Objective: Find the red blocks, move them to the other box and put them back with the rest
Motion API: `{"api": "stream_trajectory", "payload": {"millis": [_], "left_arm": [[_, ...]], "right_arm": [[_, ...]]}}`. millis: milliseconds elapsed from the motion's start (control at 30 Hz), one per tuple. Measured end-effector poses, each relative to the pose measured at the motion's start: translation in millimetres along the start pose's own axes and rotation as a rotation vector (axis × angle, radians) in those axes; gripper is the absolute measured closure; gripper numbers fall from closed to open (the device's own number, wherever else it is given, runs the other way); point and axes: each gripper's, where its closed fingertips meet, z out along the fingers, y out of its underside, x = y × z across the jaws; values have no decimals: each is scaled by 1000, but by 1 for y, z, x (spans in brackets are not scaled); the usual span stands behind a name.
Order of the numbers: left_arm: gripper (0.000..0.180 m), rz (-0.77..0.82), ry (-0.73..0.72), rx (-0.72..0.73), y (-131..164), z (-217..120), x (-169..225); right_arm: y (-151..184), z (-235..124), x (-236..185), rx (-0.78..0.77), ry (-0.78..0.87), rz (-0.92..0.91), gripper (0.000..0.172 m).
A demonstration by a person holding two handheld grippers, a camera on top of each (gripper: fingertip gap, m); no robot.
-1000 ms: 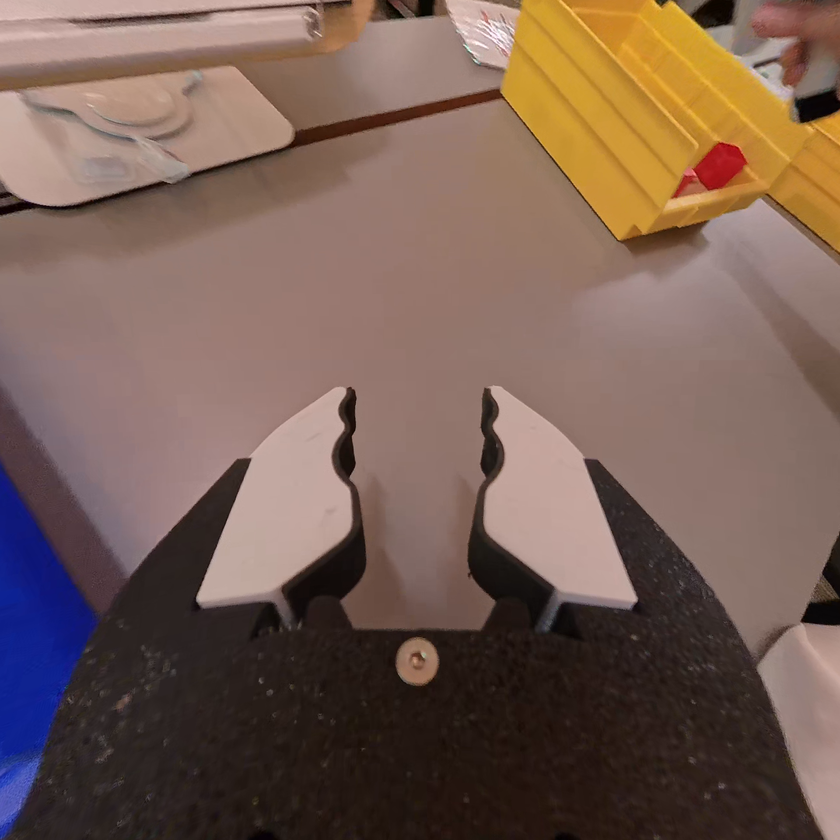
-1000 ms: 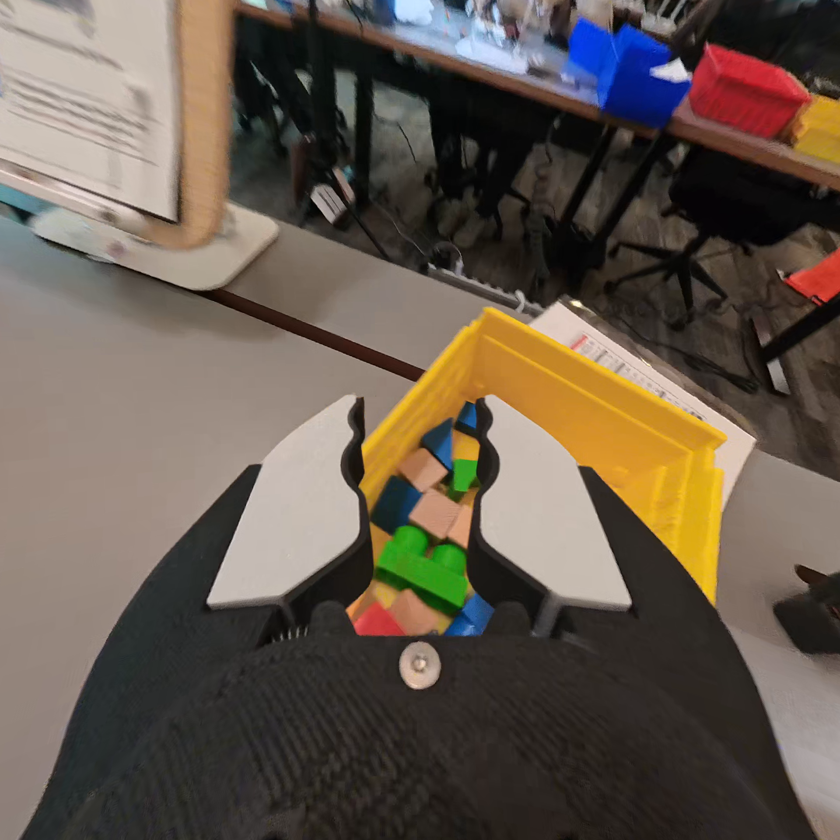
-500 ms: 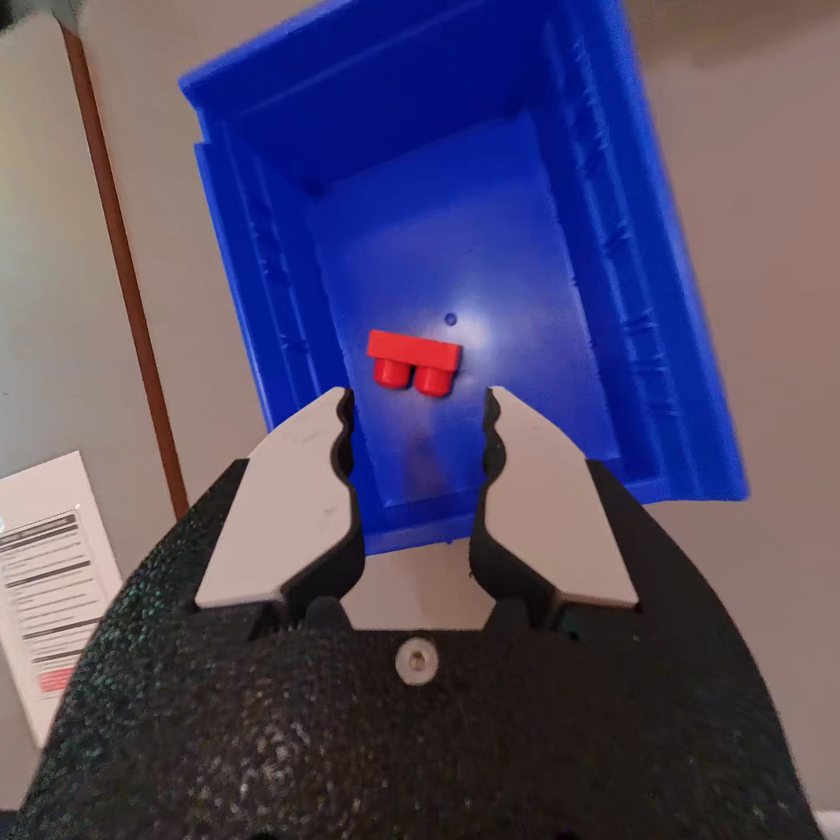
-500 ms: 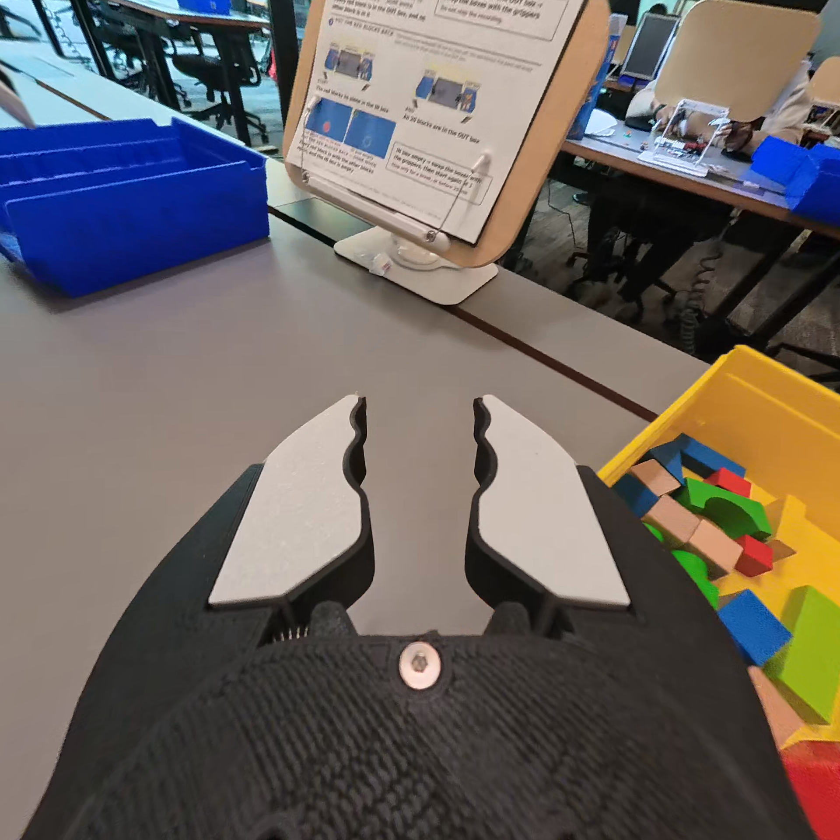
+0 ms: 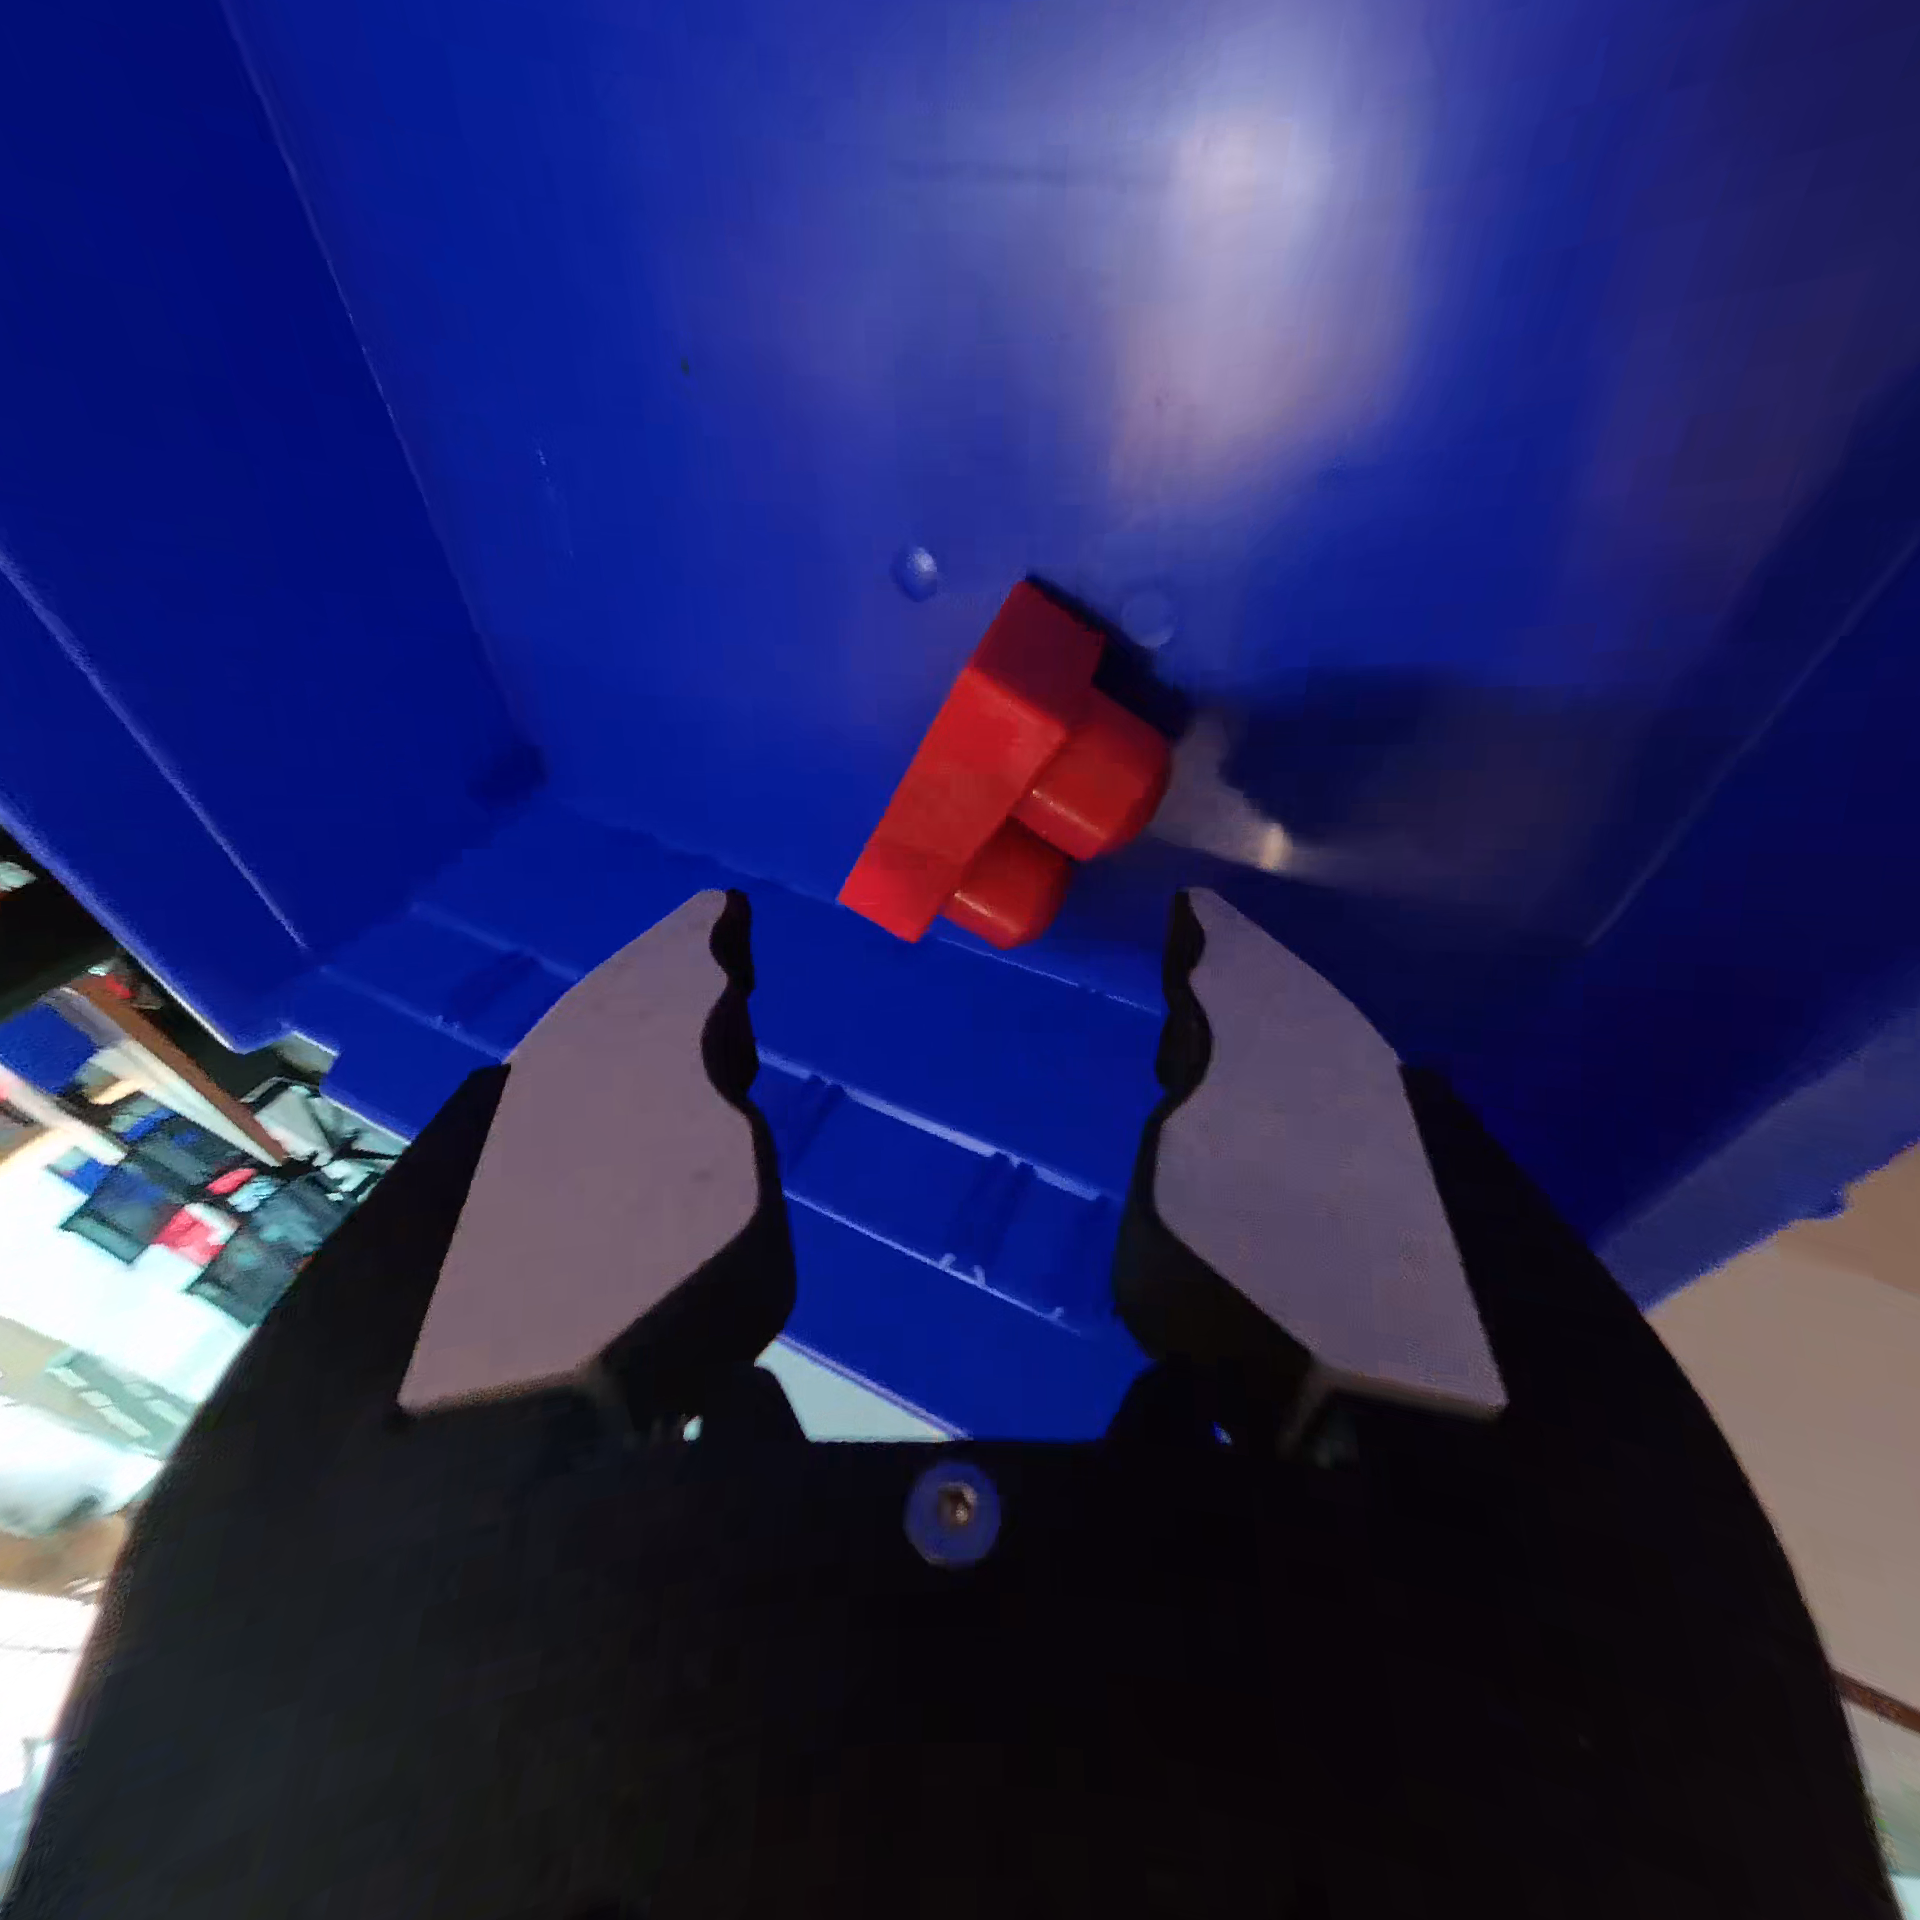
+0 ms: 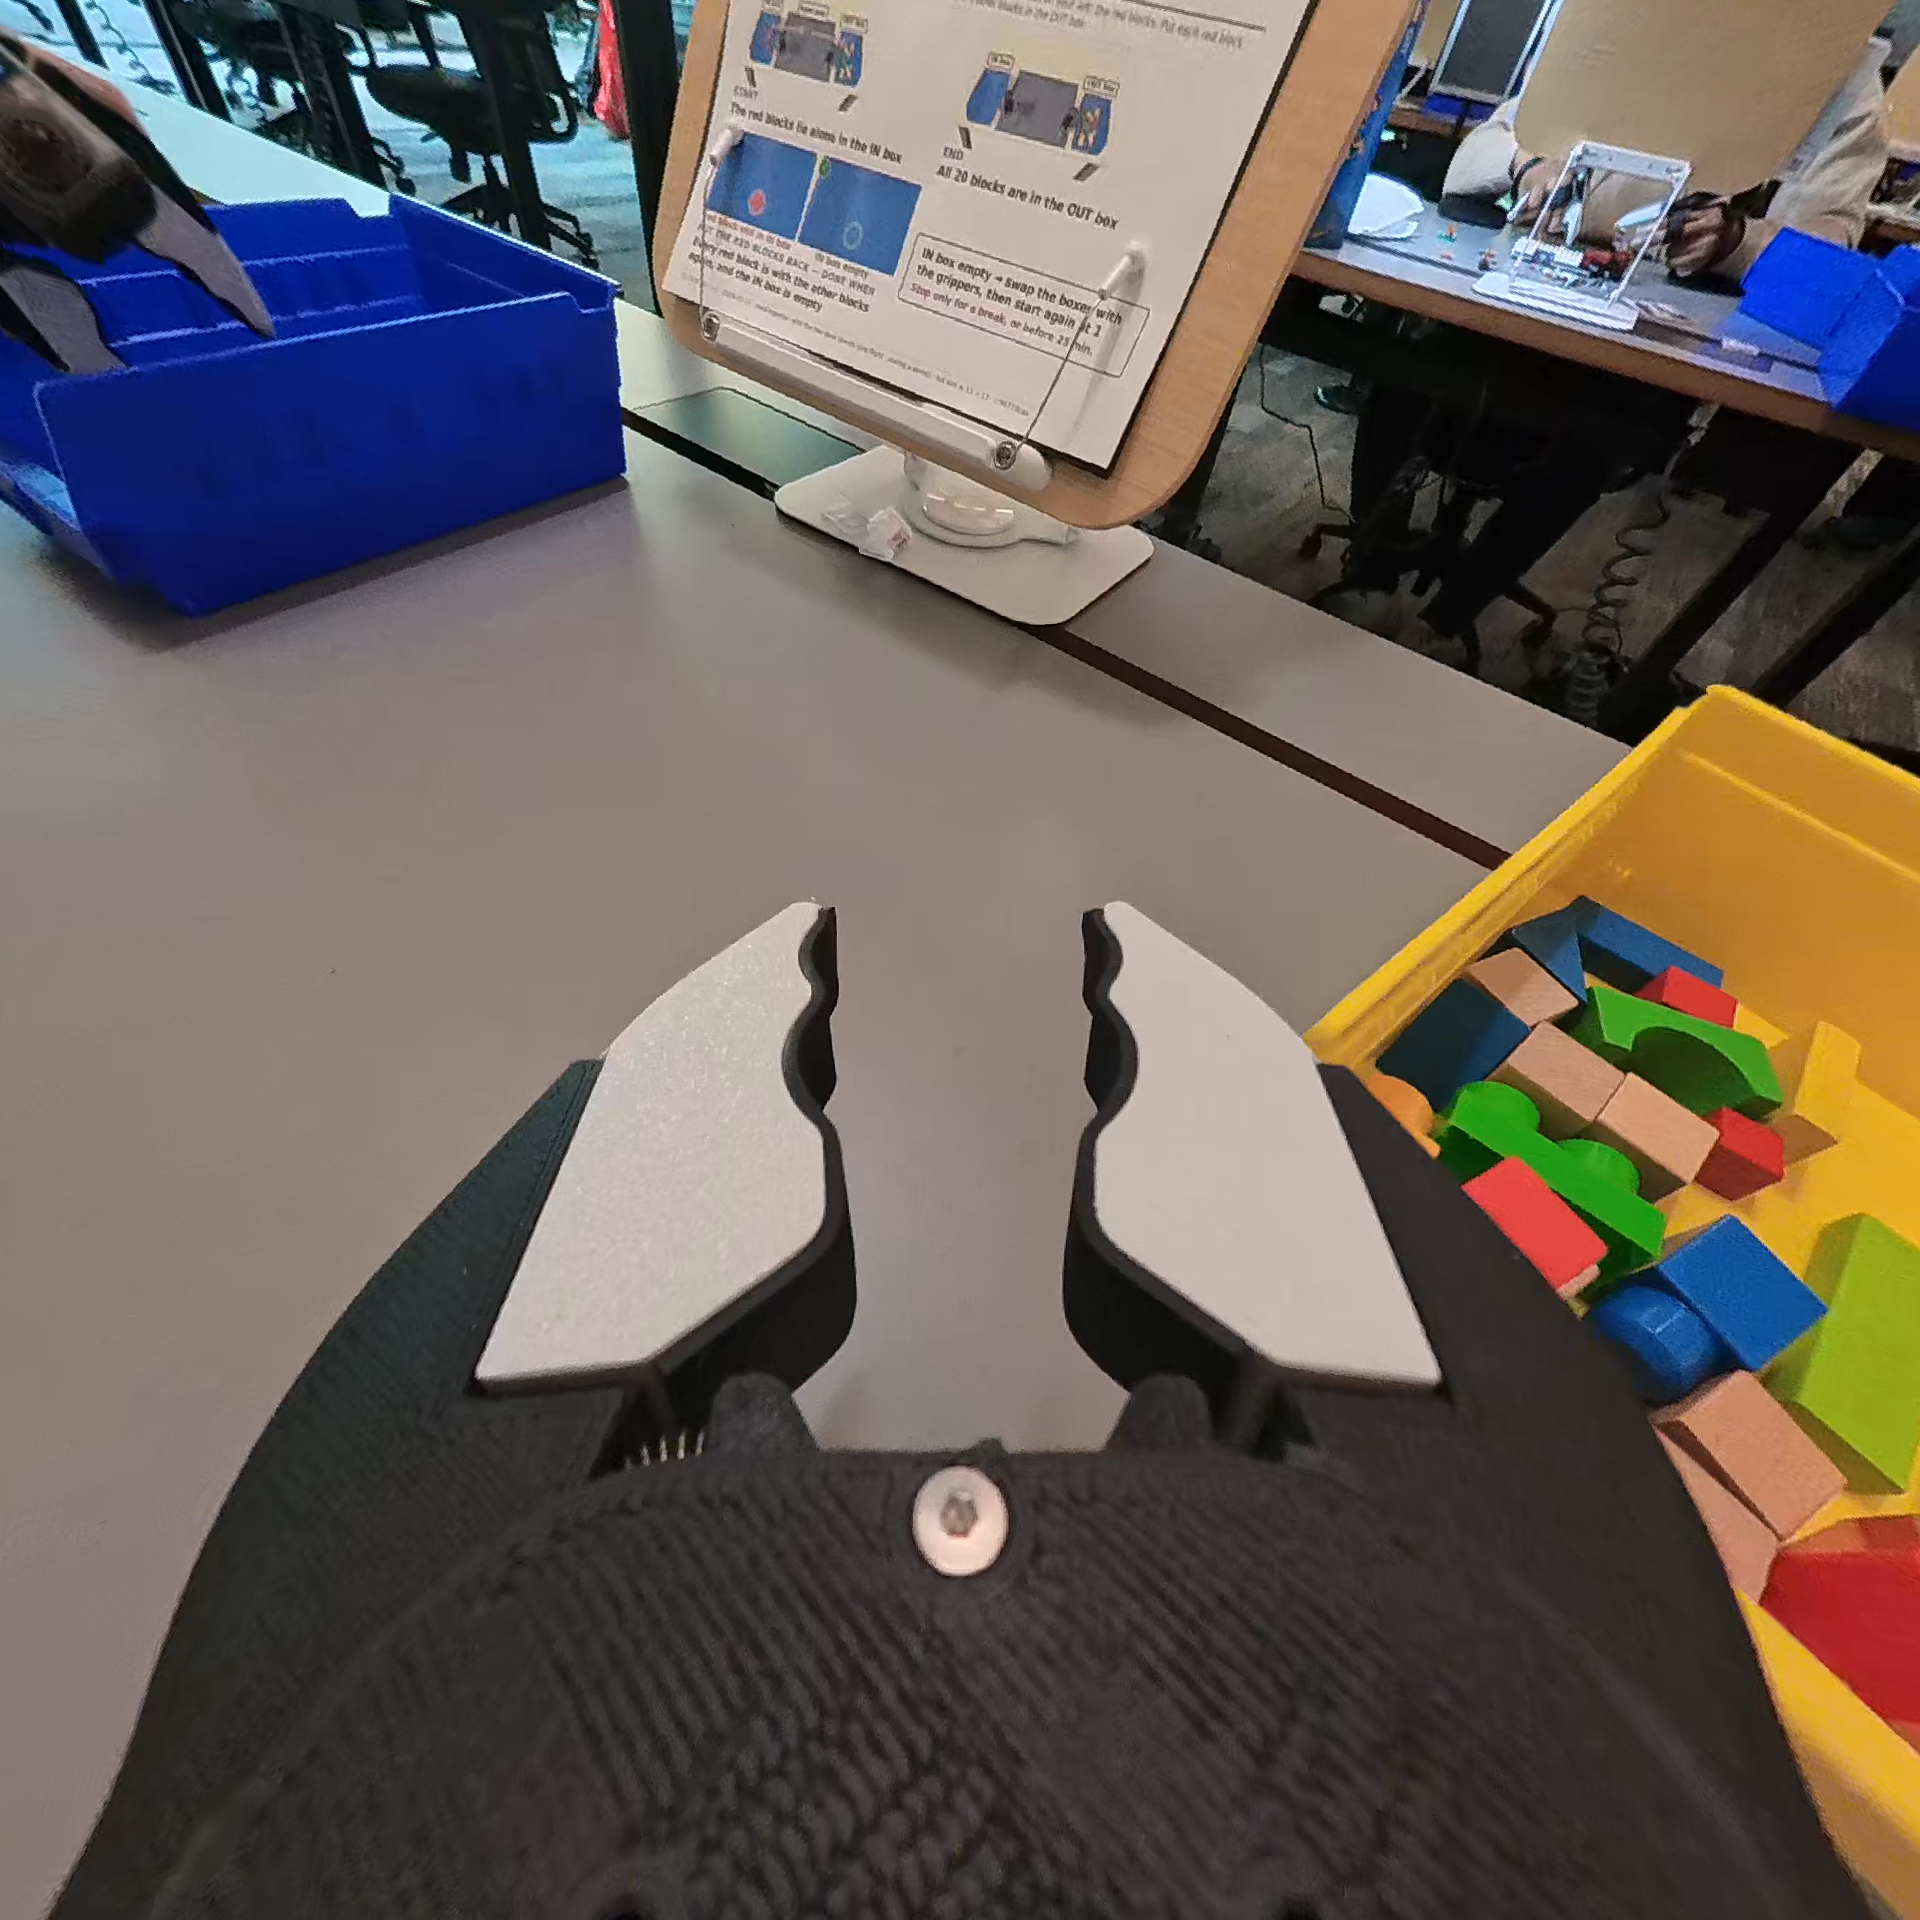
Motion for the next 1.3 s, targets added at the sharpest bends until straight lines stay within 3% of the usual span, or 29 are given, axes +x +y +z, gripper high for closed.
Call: {"api": "stream_trajectory", "payload": {"millis": [300, 400, 567, 700, 833, 933, 1100, 1167, 1300], "left_arm": [[111, 190, -34, -92, 6, 26, -3], [132, 169, -2, -91, 6, 30, 1], [132, 1, 42, -64, 4, 27, 3], [133, -159, -17, 34, -7, -3, -14], [133, -314, -92, 234, -47, -72, -36], [133, -337, 30, 459, -102, -126, -24], [133, -154, 443, 649, -183, -187, 32], [133, -53, 619, 680, -206, -207, 54], [133, 141, 805, 626, -236, -220, 84]], "right_arm": [[9, 0, -2, -6, 7, 28, 125], [9, 1, -5, -12, 5, 20, 125], [7, 6, -12, -6, -19, 27, 126], [-2, 17, -26, 11, -54, 24, 124], [-28, 37, -49, 82, -113, -1, 112], [-59, 51, -87, 192, -248, -190, 103], [-105, 54, -164, 402, -462, -710, 97], [-114, 56, -190, 449, -513, -893, 99], [-116, 68, -215, 416, -594, -1092, 100]]}}
